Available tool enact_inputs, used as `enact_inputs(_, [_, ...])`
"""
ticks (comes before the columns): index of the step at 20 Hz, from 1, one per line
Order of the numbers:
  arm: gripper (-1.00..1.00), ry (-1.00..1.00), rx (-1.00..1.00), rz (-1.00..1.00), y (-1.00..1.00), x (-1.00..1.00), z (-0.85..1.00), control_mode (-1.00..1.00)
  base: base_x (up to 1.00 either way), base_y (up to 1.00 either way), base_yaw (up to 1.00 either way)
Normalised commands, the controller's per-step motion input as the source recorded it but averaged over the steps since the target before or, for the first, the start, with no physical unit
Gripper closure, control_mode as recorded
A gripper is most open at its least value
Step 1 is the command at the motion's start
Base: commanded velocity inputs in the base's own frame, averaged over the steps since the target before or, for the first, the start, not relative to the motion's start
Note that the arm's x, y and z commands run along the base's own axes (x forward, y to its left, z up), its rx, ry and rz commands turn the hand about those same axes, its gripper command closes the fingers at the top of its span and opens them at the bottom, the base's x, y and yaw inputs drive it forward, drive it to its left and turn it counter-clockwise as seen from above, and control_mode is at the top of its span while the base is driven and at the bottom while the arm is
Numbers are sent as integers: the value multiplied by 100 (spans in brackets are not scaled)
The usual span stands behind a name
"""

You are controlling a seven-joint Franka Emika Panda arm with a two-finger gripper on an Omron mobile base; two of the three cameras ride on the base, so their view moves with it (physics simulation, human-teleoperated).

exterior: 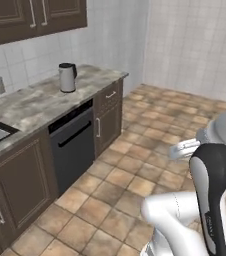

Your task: Navigate to the dishwasher.

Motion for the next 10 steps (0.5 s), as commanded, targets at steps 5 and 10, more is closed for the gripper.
enact_inputs(5, [-100,0,0,0,0,0,0,100,100,-24,46])
enact_inputs(10, [-100,0,0,0,0,0,0,100,100,-41,53])
